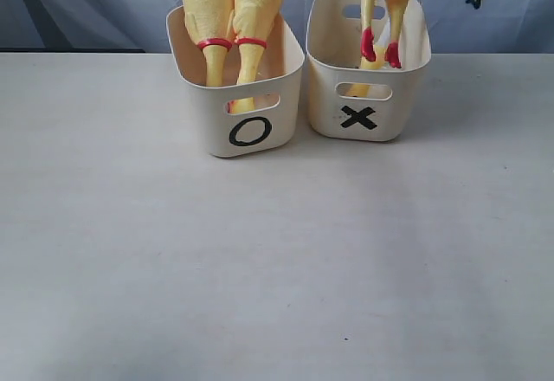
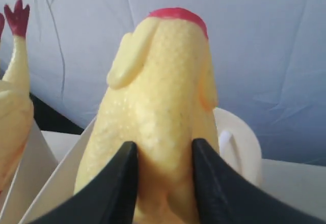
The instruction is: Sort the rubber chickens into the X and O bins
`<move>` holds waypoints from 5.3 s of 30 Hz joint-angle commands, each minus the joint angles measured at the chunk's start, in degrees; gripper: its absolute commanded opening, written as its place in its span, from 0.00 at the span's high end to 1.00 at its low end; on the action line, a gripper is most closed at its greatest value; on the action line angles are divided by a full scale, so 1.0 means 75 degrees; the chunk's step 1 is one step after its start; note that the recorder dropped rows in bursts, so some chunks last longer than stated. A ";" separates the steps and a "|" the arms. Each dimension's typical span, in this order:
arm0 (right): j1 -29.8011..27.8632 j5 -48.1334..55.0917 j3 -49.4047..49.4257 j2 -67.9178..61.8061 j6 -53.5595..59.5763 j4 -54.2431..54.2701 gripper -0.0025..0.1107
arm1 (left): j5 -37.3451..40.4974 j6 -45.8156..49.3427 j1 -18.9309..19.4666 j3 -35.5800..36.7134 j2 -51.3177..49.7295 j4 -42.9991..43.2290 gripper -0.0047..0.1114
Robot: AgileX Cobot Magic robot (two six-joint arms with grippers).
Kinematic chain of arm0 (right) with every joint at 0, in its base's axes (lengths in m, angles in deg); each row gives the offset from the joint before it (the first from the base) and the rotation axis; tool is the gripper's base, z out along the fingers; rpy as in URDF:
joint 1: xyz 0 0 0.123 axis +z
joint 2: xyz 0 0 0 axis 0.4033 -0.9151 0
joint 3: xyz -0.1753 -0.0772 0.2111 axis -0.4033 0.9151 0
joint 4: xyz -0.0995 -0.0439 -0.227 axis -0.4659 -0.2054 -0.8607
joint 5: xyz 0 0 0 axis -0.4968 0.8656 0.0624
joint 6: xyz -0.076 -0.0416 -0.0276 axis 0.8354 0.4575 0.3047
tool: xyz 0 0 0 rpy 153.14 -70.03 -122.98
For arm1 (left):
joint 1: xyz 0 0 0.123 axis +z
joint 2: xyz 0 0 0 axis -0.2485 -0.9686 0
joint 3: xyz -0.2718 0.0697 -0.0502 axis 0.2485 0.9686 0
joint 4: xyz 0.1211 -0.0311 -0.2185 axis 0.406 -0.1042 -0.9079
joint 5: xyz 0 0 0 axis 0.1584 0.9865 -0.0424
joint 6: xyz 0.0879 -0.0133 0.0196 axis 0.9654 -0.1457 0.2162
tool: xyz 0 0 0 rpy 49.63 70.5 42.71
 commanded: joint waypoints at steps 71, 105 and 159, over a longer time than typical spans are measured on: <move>0.0067 0.0747 0.8492 1.4529 -0.0827 -0.0928 0.55 | -0.0106 -0.0002 -0.0045 -0.0028 0.0026 0.0000 0.96; -0.1981 0.2693 1.1559 1.5013 -0.7649 -0.6533 0.55 | -0.0106 -0.0002 -0.0045 -0.0028 0.0026 0.0000 0.96; -0.1981 0.2084 1.1654 1.5013 -0.5631 -0.6332 0.95 | -0.0106 -0.0002 -0.0045 -0.0028 0.0026 0.0000 0.96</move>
